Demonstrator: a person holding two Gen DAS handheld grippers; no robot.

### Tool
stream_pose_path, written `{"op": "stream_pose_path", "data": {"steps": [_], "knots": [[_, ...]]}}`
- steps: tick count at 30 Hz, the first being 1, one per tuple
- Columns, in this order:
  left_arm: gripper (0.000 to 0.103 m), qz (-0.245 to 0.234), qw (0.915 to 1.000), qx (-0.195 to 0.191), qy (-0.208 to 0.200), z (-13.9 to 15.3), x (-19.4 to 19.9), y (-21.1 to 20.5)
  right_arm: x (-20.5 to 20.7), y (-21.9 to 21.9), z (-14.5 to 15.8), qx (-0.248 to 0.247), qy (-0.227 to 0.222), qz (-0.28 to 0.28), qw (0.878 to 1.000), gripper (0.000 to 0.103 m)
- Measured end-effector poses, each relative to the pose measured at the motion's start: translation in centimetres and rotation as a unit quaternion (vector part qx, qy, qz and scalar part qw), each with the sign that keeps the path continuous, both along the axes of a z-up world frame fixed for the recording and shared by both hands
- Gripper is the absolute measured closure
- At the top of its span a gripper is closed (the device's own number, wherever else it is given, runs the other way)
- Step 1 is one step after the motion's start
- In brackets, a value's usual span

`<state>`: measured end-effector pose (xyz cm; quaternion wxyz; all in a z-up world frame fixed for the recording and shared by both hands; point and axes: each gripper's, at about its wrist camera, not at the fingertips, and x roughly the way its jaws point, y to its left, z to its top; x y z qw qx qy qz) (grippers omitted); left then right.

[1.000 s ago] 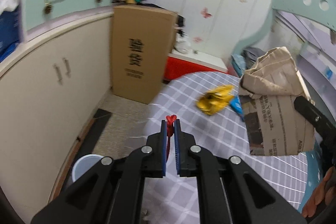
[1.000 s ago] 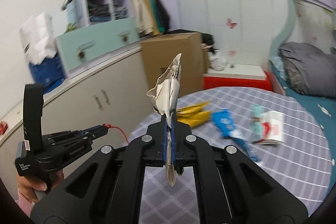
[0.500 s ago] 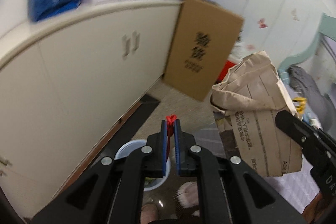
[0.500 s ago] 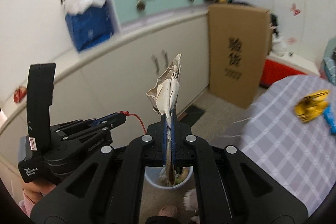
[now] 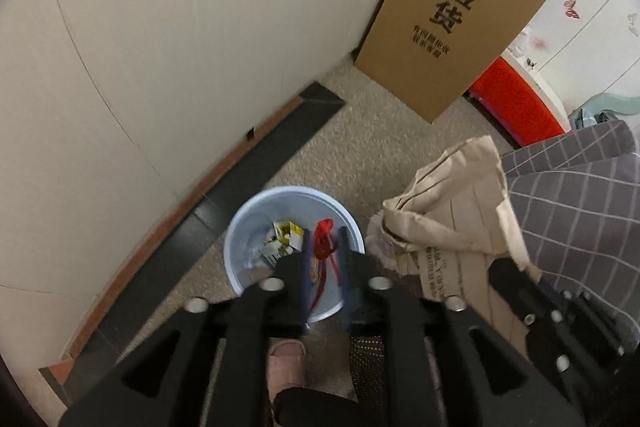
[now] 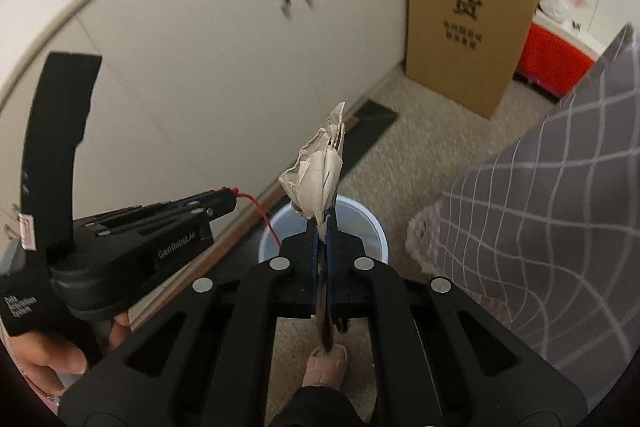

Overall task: Collect trash
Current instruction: 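Open the left tool to drop the string while the right tool releases the newspaper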

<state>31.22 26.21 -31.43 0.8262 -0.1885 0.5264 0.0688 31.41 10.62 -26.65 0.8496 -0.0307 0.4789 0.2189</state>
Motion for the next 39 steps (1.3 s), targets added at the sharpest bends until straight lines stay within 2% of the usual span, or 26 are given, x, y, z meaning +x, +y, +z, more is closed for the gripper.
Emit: {"op": "stream_pose_path", "data": {"steps": [1,2,6,9,16,23,31,32,34,36,39], "knots": [[0.061,0.000,1.0000,-0.002,0.008,-0.6,0.3,-0.1,0.3,0.0,-0.7,-0.004,0.005,-0.001,1.000,0.100],[0.042,0.001,0.9999,-0.002,0.016,-1.3,0.5,-0.1,0.4,0.1,-1.2,-0.007,0.009,-0.003,1.000,0.100],[0.032,0.015,0.9994,0.008,0.030,-3.0,0.4,0.1,1.0,0.3,-3.2,-0.013,0.024,-0.005,1.000,0.100],[0.031,0.024,0.9989,-0.001,0.039,-4.0,0.2,0.8,1.2,0.7,-4.1,-0.015,0.032,-0.002,0.999,0.100],[0.030,0.045,0.9974,0.006,0.056,-5.5,0.0,2.3,1.8,2.6,-6.4,-0.026,0.051,0.011,0.998,0.100],[0.029,0.069,0.9950,0.005,0.072,-6.7,-0.8,4.5,2.6,4.6,-7.5,-0.028,0.049,0.024,0.998,0.099],[0.029,0.079,0.9950,-0.001,0.062,-5.6,-1.3,5.3,2.6,4.3,-7.6,-0.026,0.049,0.021,0.998,0.097],[0.029,0.079,0.9951,-0.002,0.059,-5.3,-1.4,5.3,2.6,4.2,-7.5,-0.026,0.049,0.021,0.998,0.095],[0.029,0.082,0.9954,-0.003,0.049,-4.5,-1.7,5.2,2.4,3.8,-7.1,-0.019,0.047,0.022,0.998,0.086],[0.028,0.082,0.9958,-0.004,0.040,-3.6,-1.9,5.0,2.0,3.6,-6.3,-0.008,0.035,0.025,0.999,0.059],[0.025,0.089,0.9958,-0.005,0.022,-2.1,-2.4,4.8,1.6,3.2,-4.8,0.004,0.022,0.025,0.999,0.057]]}}
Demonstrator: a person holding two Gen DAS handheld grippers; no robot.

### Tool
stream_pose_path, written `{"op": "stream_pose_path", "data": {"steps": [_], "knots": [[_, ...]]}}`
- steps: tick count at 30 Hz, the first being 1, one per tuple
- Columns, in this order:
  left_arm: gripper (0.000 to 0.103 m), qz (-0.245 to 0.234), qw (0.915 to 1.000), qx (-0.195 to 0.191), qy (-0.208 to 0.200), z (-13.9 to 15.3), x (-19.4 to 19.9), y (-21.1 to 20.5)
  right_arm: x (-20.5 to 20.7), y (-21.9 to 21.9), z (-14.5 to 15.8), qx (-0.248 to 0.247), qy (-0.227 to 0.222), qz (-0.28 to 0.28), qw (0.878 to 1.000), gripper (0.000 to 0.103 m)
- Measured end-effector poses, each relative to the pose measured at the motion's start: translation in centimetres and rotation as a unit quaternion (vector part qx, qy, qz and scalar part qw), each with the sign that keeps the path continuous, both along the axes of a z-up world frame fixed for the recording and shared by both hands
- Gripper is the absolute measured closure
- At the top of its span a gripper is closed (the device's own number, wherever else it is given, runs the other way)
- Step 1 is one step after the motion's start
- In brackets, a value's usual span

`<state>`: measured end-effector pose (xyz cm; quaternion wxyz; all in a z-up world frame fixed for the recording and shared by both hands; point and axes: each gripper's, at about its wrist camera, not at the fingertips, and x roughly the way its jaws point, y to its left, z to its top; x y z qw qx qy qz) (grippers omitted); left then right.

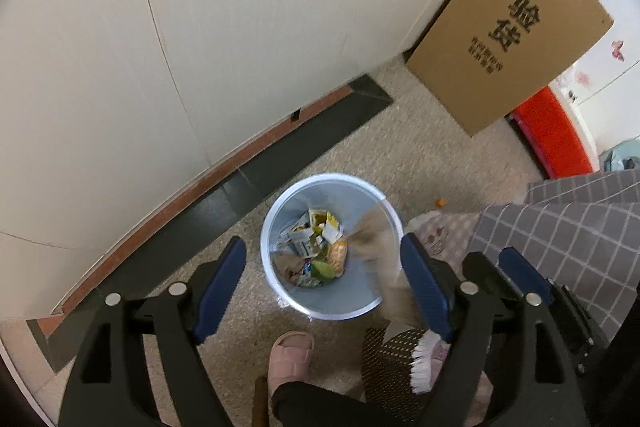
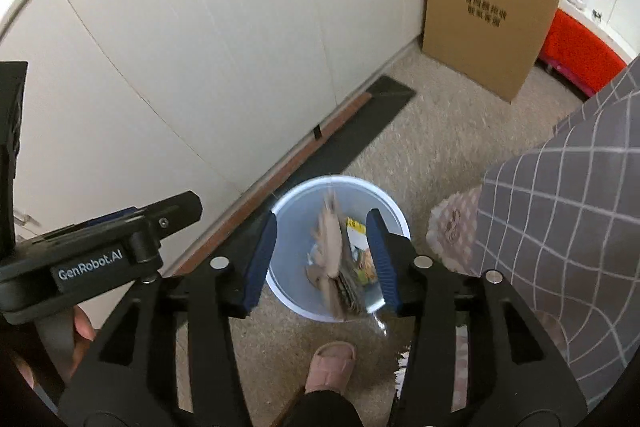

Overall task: Collect trash
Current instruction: 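Open the left tool to drop the string while the right tool releases the newspaper, then move both tools back over the table toward the blue packets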

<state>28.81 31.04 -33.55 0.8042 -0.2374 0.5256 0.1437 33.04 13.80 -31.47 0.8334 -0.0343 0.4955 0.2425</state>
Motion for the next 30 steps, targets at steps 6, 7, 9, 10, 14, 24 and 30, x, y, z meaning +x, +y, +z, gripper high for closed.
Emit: {"op": "stream_pose_path", "data": {"steps": [6,7,9,10,14,24,30], "knots": [[0.025,0.004,0.9996,0.008,-0.026,3.3,-1.5,-0.9,-1.2,-1.7,3.8,0.005,-0.026,-0.026,0.999,0.050],[0.025,0.005,0.9994,0.010,-0.032,4.1,-1.8,-1.1,-1.4,-2.0,4.7,0.010,-0.033,-0.031,0.999,0.050],[0.025,0.009,0.9989,0.016,-0.043,5.4,-2.4,-1.3,-2.0,-2.7,6.7,0.023,-0.045,-0.038,0.998,0.046],[0.025,0.013,0.9984,0.021,-0.051,6.3,-2.8,-1.5,-2.5,-3.2,8.1,0.032,-0.054,-0.041,0.997,0.045],[0.025,0.012,0.9955,0.028,-0.090,10.2,-4.0,-3.0,-4.4,-4.9,13.2,0.065,-0.096,-0.040,0.992,0.042],[0.021,-0.050,0.9774,0.049,-0.199,21.0,-5.2,-13.1,-7.9,-16.1,22.6,0.108,-0.165,-0.084,0.977,0.039],[0.021,-0.167,0.9618,0.068,-0.206,22.9,-3.1,-23.1,-8.6,-26.4,23.5,0.068,-0.178,-0.151,0.970,0.039]]}}
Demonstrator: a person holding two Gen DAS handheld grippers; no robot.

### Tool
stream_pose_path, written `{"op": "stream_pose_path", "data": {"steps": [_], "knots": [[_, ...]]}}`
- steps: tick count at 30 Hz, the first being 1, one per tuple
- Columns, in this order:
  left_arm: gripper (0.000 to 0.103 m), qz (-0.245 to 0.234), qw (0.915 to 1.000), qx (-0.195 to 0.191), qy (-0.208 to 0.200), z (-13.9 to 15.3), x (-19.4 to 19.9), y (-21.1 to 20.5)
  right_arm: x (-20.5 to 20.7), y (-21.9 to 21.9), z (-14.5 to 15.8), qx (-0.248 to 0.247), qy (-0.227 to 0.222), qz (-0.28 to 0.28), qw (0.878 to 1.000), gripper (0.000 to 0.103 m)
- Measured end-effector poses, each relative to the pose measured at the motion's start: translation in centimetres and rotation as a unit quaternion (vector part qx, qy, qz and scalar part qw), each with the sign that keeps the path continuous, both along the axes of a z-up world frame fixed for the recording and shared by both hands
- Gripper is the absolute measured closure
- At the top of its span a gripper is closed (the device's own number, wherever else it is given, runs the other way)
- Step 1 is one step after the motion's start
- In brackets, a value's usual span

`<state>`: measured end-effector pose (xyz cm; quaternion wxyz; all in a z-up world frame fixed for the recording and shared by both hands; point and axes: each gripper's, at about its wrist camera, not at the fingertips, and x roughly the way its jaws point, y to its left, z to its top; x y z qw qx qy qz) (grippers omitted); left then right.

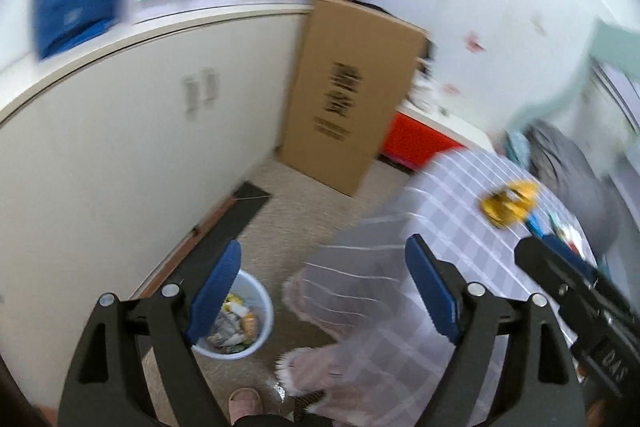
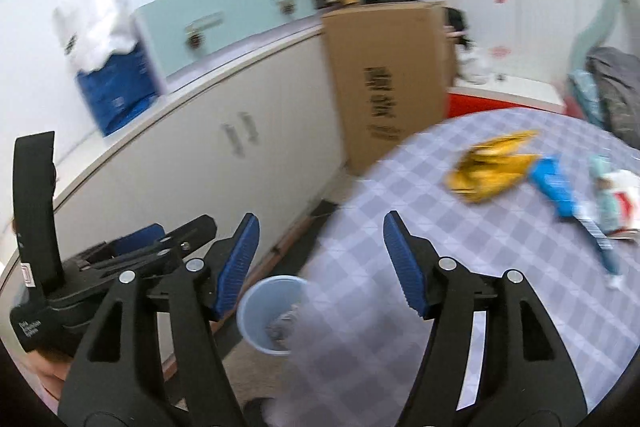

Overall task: Collect trash
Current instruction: 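Move both tools back over the table toward the blue packets, then grasp the blue snack packet with the left tool while the right tool grasps the blue-white tube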

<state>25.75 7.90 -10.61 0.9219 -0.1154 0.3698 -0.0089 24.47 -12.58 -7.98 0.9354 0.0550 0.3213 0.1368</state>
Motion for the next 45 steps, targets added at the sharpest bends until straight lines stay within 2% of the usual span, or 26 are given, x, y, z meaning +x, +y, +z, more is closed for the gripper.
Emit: {"op": "stream_pose_path", "data": {"steps": [3,5,7,10,14,16,17,18,19,20,28,32,35,38,40,43,45], "knots": [[0.021,-0.054,0.9984,0.008,0.011,-0.2,1.3,-5.2,0.0,-4.7,-0.5,-0.008,0.008,-0.035,0.999,0.039],[0.021,-0.070,0.9973,0.015,0.017,-0.4,2.1,-7.7,0.2,-8.6,-1.1,-0.009,0.020,-0.066,0.998,0.040],[0.021,-0.086,0.9957,0.021,0.026,-0.8,3.0,-10.5,0.5,-11.9,-2.0,-0.016,0.035,-0.096,0.995,0.048],[0.021,-0.105,0.9935,0.028,0.034,-1.3,3.8,-13.4,0.9,-15.6,-3.4,-0.033,0.056,-0.130,0.989,0.051],[0.021,-0.130,0.9898,0.045,0.037,-1.8,4.8,-17.3,2.0,-17.9,-5.3,-0.047,0.086,-0.134,0.986,0.054],[0.021,-0.142,0.9878,0.050,0.039,-2.0,5.1,-19.1,2.8,-18.4,-6.2,-0.048,0.105,-0.114,0.987,0.058],[0.021,-0.148,0.9868,0.054,0.039,-2.0,5.3,-20.0,2.8,-18.7,-6.5,-0.047,0.109,-0.106,0.987,0.064],[0.021,-0.151,0.9861,0.056,0.040,-2.1,5.5,-20.7,3.0,-18.6,-6.7,-0.051,0.113,-0.103,0.987,0.075],[0.021,-0.155,0.9854,0.057,0.040,-2.2,5.7,-21.4,3.1,-18.8,-6.8,-0.058,0.113,-0.102,0.987,0.079],[0.021,-0.160,0.9844,0.060,0.041,-2.3,5.9,-22.2,2.9,-19.1,-6.7,-0.053,0.110,-0.105,0.987,0.091],[0.021,-0.182,0.9794,0.077,0.041,-2.7,8.1,-27.4,1.9,-23.0,-5.4,0.011,0.065,-0.141,0.988,0.092],[0.021,-0.192,0.9757,0.086,0.061,-3.5,9.8,-30.5,2.2,-24.2,-5.3,0.037,0.059,-0.147,0.987,0.092],[0.021,-0.192,0.9740,0.101,0.063,-3.9,10.5,-31.7,2.4,-24.7,-5.4,0.054,0.058,-0.144,0.986,0.092],[0.021,-0.199,0.9718,0.100,0.078,-4.4,11.4,-32.6,2.5,-25.0,-5.4,0.065,0.058,-0.141,0.986,0.092],[0.028,-0.205,0.9700,0.097,0.086,-4.7,11.9,-33.2,2.5,-25.2,-5.5,0.072,0.059,-0.139,0.986,0.092],[0.046,-0.206,0.9690,0.110,0.082,-4.7,12.0,-33.9,2.5,-25.2,-5.4,0.073,0.058,-0.138,0.986,0.092],[0.062,-0.205,0.9689,0.112,0.082,-4.6,12.1,-33.8,2.4,-25.1,-5.4,0.071,0.056,-0.139,0.986,0.092]]}}
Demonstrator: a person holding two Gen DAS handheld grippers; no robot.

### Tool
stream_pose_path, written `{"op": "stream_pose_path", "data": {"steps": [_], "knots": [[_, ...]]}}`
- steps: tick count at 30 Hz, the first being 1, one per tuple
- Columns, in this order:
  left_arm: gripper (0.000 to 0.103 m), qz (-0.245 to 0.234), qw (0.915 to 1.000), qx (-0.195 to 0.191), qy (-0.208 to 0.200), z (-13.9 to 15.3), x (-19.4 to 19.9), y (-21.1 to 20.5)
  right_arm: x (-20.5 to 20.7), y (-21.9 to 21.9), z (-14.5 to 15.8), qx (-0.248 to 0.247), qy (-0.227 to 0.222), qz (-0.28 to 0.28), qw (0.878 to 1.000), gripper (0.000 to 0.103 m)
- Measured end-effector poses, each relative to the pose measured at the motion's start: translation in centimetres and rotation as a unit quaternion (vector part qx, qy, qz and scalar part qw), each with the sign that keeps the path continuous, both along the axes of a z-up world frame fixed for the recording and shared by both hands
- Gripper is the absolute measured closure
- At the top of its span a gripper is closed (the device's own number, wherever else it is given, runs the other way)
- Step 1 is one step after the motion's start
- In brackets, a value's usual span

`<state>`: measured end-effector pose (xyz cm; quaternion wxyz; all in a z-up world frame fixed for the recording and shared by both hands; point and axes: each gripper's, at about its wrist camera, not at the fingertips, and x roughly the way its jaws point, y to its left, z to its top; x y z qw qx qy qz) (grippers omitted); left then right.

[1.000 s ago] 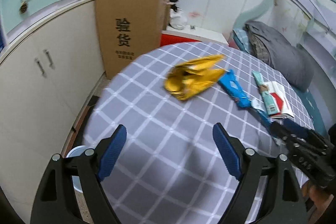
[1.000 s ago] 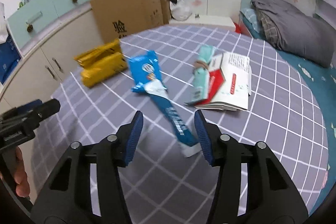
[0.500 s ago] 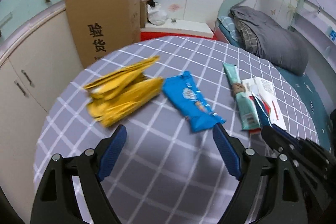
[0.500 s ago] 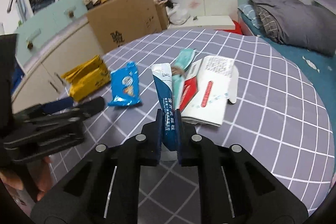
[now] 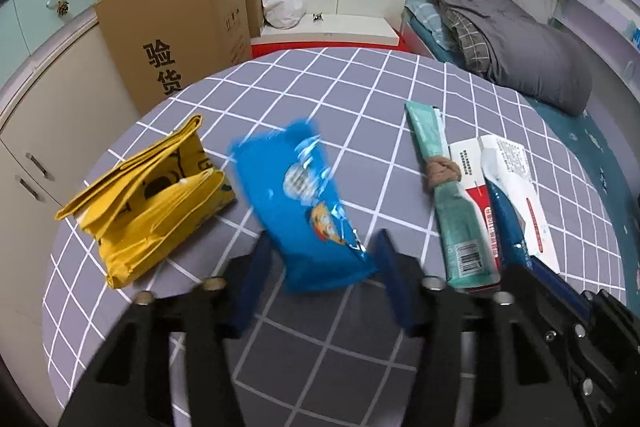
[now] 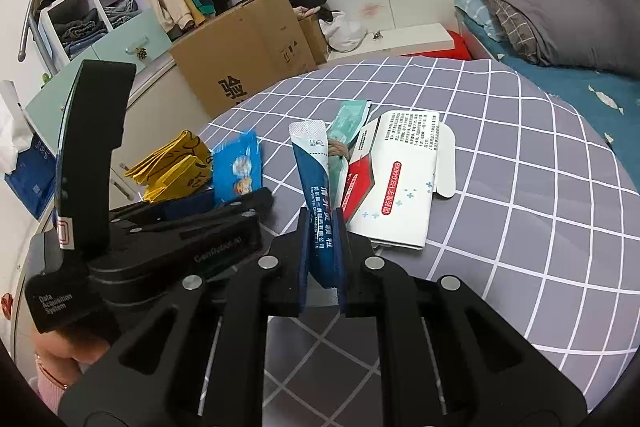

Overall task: Collect trash
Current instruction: 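Grasp the blue snack packet with the left tool while the right tool grasps the blue-white tube, then carry the blue packet and blue-white tube over the wastebasket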

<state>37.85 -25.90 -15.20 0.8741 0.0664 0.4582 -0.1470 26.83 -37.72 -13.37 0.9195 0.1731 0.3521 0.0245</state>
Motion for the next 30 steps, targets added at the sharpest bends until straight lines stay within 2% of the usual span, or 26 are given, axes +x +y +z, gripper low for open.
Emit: {"op": "stream_pose_path", "data": {"steps": [4,6,12,18,24,30], "knots": [[0.068,0.000,0.9998,-0.017,0.008,0.2,-0.4,1.1,-0.3,0.3,0.3,-0.013,-0.008,-0.004,1.000,0.092],[0.079,-0.007,0.9994,-0.033,0.008,0.5,-1.3,1.9,-0.6,0.6,0.5,-0.022,-0.015,-0.009,1.000,0.092],[0.079,-0.038,0.9979,-0.053,-0.005,1.5,-4.9,4.6,-1.6,2.4,0.9,-0.032,-0.012,0.000,0.999,0.092],[0.080,-0.039,0.9957,-0.082,-0.019,2.8,-7.7,7.9,-3.1,5.7,2.7,-0.037,-0.021,0.017,0.999,0.092],[0.080,-0.023,0.9925,-0.108,-0.054,5.3,-11.0,13.3,-4.0,11.2,4.7,-0.045,-0.031,0.059,0.997,0.092],[0.080,0.023,0.9884,-0.127,-0.079,7.1,-13.1,21.0,-4.5,18.2,6.4,-0.048,-0.041,0.118,0.991,0.092]]}}
